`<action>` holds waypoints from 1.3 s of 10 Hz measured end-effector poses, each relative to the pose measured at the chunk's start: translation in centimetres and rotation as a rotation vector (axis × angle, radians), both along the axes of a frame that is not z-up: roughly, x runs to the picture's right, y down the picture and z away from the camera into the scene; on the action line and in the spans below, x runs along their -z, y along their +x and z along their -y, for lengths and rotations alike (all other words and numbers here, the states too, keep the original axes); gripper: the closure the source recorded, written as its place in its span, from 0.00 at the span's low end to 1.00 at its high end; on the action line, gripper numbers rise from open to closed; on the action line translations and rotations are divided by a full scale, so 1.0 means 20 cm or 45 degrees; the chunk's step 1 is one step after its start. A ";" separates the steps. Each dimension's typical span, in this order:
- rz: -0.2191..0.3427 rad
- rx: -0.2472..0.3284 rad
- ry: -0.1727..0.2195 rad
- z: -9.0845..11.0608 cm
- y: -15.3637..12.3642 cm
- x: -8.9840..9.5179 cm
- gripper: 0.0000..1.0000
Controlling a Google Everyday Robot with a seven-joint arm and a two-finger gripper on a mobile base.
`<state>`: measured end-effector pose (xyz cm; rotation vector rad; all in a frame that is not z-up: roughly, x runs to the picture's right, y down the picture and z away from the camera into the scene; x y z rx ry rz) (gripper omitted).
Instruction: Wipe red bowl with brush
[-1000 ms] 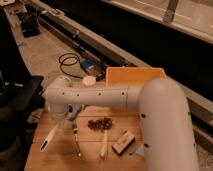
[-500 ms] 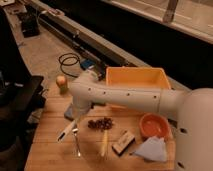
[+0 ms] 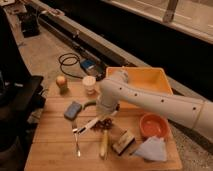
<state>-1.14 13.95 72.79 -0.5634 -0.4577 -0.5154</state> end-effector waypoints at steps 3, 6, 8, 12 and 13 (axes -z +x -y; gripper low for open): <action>-0.001 -0.002 0.000 0.00 0.00 0.00 1.00; -0.071 -0.049 -0.017 0.00 0.04 -0.03 1.00; -0.167 -0.146 -0.038 0.00 0.19 -0.05 1.00; -0.355 -0.364 -0.087 -0.06 0.67 -0.09 1.00; -0.410 -0.438 -0.106 -0.08 0.82 -0.10 1.00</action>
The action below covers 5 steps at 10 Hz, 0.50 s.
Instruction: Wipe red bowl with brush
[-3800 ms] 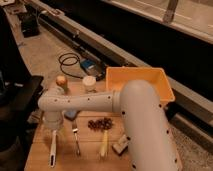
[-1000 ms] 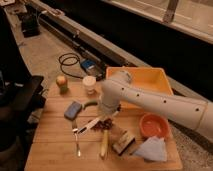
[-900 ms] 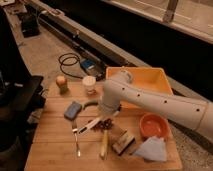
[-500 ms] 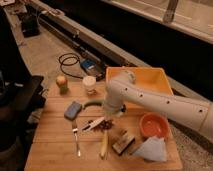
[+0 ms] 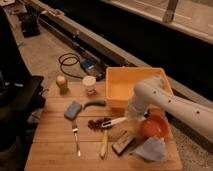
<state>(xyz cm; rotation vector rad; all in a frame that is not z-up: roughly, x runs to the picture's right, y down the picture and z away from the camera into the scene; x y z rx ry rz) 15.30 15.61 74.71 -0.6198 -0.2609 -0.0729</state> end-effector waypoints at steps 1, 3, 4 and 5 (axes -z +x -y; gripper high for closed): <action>-0.042 -0.062 -0.015 -0.02 0.12 -0.01 1.00; -0.109 -0.181 -0.040 -0.09 0.31 -0.03 1.00; -0.108 -0.182 -0.041 -0.09 0.31 -0.03 1.00; -0.103 -0.180 -0.039 -0.08 0.29 -0.03 1.00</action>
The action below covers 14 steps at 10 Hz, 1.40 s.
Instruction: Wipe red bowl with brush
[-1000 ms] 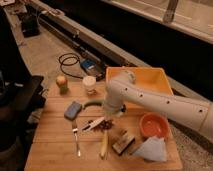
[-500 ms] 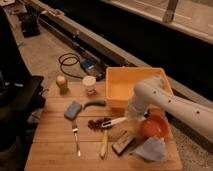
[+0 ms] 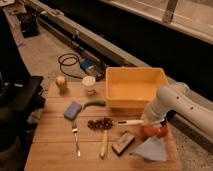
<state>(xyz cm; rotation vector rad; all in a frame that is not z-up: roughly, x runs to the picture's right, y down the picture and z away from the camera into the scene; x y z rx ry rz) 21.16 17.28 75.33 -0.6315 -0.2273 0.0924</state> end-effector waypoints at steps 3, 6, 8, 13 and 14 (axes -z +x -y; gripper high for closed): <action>-0.001 -0.007 -0.024 0.00 0.00 -0.02 1.00; 0.012 -0.050 -0.102 -0.07 0.00 -0.15 1.00; 0.044 -0.061 -0.143 -0.10 -0.03 -0.21 1.00; 0.071 -0.077 -0.212 -0.17 -0.06 -0.20 1.00; 0.053 -0.085 -0.222 -0.19 -0.03 -0.18 1.00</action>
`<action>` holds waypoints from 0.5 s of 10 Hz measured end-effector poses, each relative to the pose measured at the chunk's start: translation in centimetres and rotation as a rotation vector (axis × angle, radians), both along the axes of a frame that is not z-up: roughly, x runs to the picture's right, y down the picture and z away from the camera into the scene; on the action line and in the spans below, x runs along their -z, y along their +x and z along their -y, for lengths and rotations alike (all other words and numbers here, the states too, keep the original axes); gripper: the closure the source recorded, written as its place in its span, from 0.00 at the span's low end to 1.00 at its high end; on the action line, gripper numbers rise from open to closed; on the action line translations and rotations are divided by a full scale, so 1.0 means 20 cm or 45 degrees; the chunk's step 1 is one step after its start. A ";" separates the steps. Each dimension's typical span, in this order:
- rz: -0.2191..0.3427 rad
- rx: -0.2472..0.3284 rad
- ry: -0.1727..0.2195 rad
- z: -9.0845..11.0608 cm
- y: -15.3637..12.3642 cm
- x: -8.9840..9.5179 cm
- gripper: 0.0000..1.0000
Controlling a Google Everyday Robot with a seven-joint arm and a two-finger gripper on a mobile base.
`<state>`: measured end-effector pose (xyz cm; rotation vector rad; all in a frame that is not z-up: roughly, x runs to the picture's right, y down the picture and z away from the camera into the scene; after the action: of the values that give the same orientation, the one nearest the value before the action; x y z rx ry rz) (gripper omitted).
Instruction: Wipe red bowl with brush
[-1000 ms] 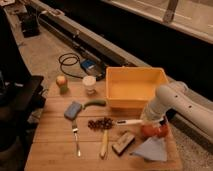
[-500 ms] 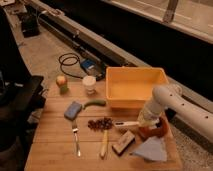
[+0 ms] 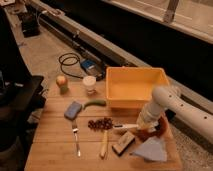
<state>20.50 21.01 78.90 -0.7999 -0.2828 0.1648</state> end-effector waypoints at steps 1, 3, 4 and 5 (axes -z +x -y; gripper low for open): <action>-0.038 -0.010 -0.017 -0.01 0.08 0.02 1.00; -0.086 -0.015 -0.028 -0.01 0.18 0.02 1.00; -0.114 -0.013 -0.024 0.02 0.23 0.01 1.00; -0.123 -0.007 -0.014 0.06 0.24 -0.03 1.00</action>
<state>25.33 19.88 79.41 -0.7996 -0.1934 0.2099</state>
